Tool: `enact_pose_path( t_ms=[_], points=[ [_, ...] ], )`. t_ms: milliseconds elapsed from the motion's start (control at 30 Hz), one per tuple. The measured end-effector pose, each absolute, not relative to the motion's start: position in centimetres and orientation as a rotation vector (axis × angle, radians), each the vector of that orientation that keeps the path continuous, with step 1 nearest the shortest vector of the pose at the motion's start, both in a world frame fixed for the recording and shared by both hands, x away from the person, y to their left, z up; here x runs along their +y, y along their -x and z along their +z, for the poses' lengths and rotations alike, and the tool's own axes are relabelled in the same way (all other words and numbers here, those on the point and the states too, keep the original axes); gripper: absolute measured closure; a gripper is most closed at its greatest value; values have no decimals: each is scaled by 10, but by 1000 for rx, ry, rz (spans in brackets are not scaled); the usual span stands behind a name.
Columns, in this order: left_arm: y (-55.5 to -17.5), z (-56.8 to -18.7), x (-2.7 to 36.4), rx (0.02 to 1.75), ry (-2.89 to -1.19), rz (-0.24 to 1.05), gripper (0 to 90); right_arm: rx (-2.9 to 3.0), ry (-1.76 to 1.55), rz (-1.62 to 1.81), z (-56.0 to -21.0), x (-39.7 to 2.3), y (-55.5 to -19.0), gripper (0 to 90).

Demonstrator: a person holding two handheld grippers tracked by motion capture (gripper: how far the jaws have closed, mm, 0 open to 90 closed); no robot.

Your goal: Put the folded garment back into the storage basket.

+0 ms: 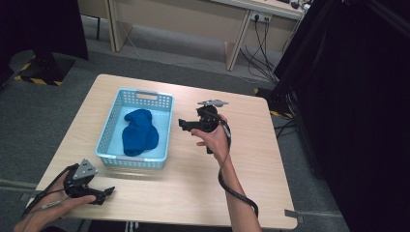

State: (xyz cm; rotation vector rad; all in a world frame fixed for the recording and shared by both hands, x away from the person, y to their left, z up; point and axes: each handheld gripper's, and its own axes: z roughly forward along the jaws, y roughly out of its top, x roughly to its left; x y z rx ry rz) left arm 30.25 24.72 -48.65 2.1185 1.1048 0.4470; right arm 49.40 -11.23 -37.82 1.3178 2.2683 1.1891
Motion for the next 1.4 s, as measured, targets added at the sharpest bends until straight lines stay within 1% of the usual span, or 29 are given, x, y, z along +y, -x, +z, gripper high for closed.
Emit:
enact_pose_path(
  t_ms=[500,1400],
  points=[
    [-303,-487,247,1105,-2118,447,0,2250,-1346,1178,-388,-136,-490,57],
    [-303,-487,247,1102,-2120,449,0,2228,-1371,1193,-402,-164,-476,57]
  ],
)
